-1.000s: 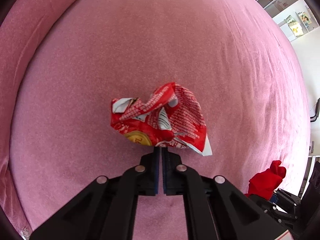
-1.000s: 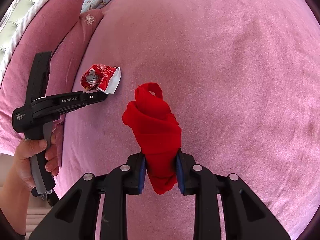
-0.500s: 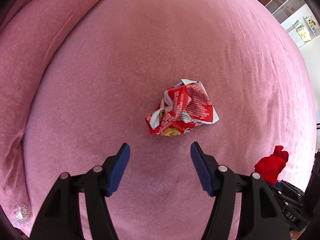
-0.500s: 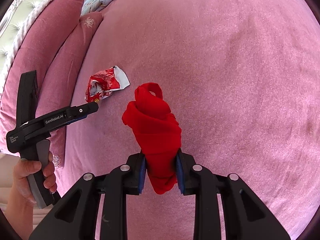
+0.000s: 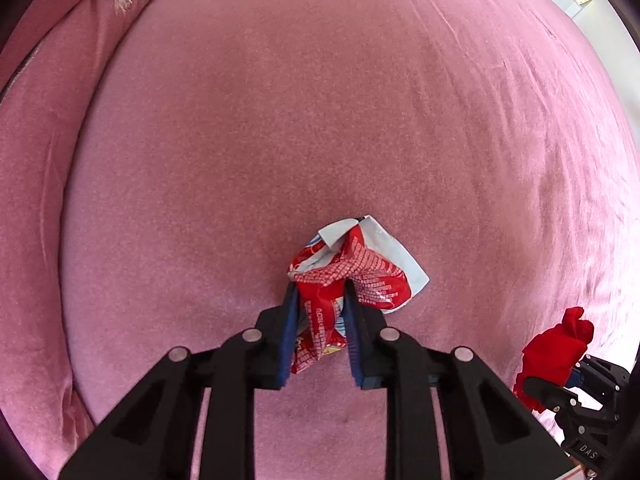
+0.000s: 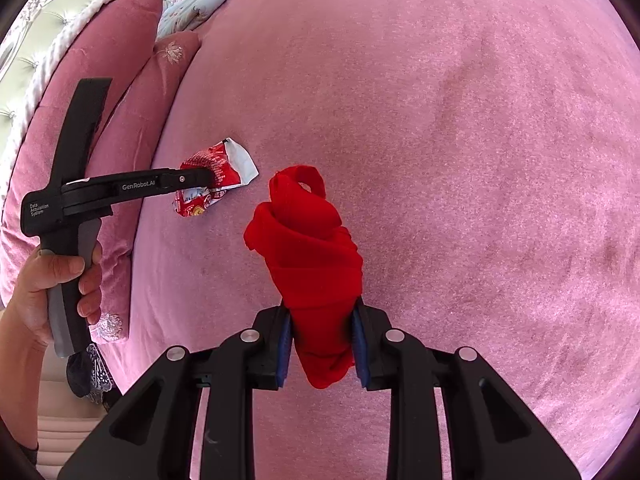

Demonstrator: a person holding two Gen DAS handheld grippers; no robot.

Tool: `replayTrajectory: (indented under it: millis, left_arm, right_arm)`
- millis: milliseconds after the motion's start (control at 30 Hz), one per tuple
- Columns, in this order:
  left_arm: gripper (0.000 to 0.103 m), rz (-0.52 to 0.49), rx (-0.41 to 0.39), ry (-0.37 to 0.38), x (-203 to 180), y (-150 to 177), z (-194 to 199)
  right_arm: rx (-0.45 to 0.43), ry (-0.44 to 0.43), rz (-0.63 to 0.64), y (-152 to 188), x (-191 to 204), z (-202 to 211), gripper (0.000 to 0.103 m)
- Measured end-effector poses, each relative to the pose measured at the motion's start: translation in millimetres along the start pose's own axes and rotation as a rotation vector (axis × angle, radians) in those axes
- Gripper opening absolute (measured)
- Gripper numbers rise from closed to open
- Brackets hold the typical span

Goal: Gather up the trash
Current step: 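Carry the wrapper and red cloth over the yellow bucket and open both tools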

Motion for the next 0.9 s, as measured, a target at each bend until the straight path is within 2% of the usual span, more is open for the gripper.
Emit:
replayTrajectory:
  millis: [200,467,567,667,900]
  left_arm:
    - [0.017,0.027,-0.031,0.035,-5.7,-0.2,17.6]
    - [0.017,0.019,-0.070,0.130,-51.2,52.6,61.2]
    - [0.017,-0.034,-0.096,0.138,-85.6,75.0,87.2]
    - [0.017,-0.065,-0.107,0.185,-117.0,99.8,109.0]
    - [0.017,-0.241,-0.102,0.258,-234.9,150.2,150.5]
  right_arm:
    - [-0.018,0.003,-0.007,4.4,-4.5,12.0,0.025]
    - [-0.090,0.042,-0.028,27.7,-14.0,67.5,0.025]
    - [-0.129,0.074,-0.057,49.7,-23.4,99.8,0.025]
    - [-0.173,0.096,-0.104,80.2,-36.9,135.7,0.025]
    - [-0.271,0.163,-0.219,167.7,-80.2,216.4,0.025]
Point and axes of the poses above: each gripper's, at about its wrist camera, not at the fingertips, and z roughly against the way its jaws point, x to its left, y to its underside, the point moved 4 cm from there along -z, roughly the way its jaws point, and after that the axes turned 11 degrees about -y, right-handed, at the moved point
